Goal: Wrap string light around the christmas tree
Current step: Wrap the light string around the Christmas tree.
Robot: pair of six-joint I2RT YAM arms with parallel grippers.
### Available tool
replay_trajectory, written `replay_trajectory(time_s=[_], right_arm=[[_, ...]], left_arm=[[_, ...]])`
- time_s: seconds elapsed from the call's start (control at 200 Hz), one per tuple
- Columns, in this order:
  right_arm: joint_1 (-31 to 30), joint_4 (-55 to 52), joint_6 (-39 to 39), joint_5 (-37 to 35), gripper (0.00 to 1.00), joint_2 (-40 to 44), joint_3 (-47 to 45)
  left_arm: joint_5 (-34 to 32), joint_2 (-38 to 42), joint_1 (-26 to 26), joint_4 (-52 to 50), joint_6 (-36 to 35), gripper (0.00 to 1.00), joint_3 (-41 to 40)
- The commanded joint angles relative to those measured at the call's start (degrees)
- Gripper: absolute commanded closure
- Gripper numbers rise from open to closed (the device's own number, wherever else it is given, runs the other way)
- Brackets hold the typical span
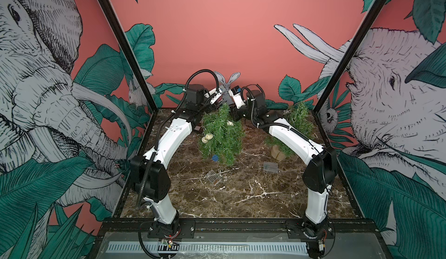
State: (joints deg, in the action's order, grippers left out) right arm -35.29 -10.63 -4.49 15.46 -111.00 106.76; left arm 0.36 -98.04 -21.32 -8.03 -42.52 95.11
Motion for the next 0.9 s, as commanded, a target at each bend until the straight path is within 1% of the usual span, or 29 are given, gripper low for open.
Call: replay_trajectory(time_s=[0.0, 0.07, 0.15, 0.16, 0.175, 0.195, 0.245, 0.375, 0.45, 0.515, 0.545, 0.63, 0.71, 0.8, 0.895], right_arm=[[0.0, 2.5, 0.5, 0.2, 0.75, 2.7, -0.1], [-0.1, 2.4, 0.6, 0.0, 0.75, 2.9, 0.3], [0.0, 2.2, 1.0, -0.2, 0.75, 3.4, 0.3], [0.0, 2.2, 1.0, -0.3, 0.75, 3.4, 0.3], [0.0, 2.1, 1.0, -0.4, 0.75, 3.6, 0.2], [0.0, 2.1, 1.2, -0.4, 0.75, 3.6, 0.2], [-0.1, 1.8, 1.4, -0.6, 0.75, 3.9, 0.1], [0.0, 1.1, 2.2, -0.8, 0.75, 4.4, 0.1], [0.0, 1.0, 2.8, -0.9, 0.74, 4.5, 0.0], [0.0, 1.1, 2.9, -0.8, 0.74, 4.6, -0.1], [0.0, 1.2, 2.8, -0.6, 0.74, 4.6, -0.1], [0.0, 1.4, 2.6, -0.5, 0.74, 4.6, -0.1], [0.0, 1.5, 2.7, -0.6, 0.73, 4.5, 0.1], [0.0, 1.6, 2.7, -0.7, 0.73, 4.3, 0.2], [0.0, 1.6, 2.7, -0.8, 0.73, 4.1, 0.4]], left_arm=[[-1.0, 1.6, 0.3, -2.0, -0.8, 0.48, 3.0], [-1.5, 1.6, 0.3, -3.1, -0.9, 0.46, 3.3], [-2.8, 1.8, 0.2, -4.3, -0.9, 0.41, 3.5], [-3.0, 1.9, 0.2, -4.4, -0.9, 0.39, 3.4], [-3.4, 2.0, 0.3, -4.5, -0.8, 0.33, 3.4], [-3.9, 2.0, 0.3, -4.7, -0.7, 0.28, 3.4], [-4.5, 2.1, 0.5, -5.7, -0.8, 0.23, 3.5], [-5.4, 3.1, 1.1, -7.9, -2.0, 0.21, 3.3], [-4.2, 4.1, 1.6, -10.0, -3.0, 0.19, 3.2], [-0.8, 5.2, 2.2, -13.8, -6.6, 0.16, 3.3], [-0.4, 5.6, 2.4, -14.9, -8.7, 0.15, 3.1], [-3.1, 6.0, 2.6, -16.6, -13.0, 0.13, 3.0], [-4.6, 5.5, 3.7, -18.8, -14.0, 0.12, 4.0], [-5.9, 5.6, 4.4, -19.0, -15.2, 0.12, 2.4], [-3.6, 6.4, 5.2, -20.2, -15.3, 0.11, 0.2]])
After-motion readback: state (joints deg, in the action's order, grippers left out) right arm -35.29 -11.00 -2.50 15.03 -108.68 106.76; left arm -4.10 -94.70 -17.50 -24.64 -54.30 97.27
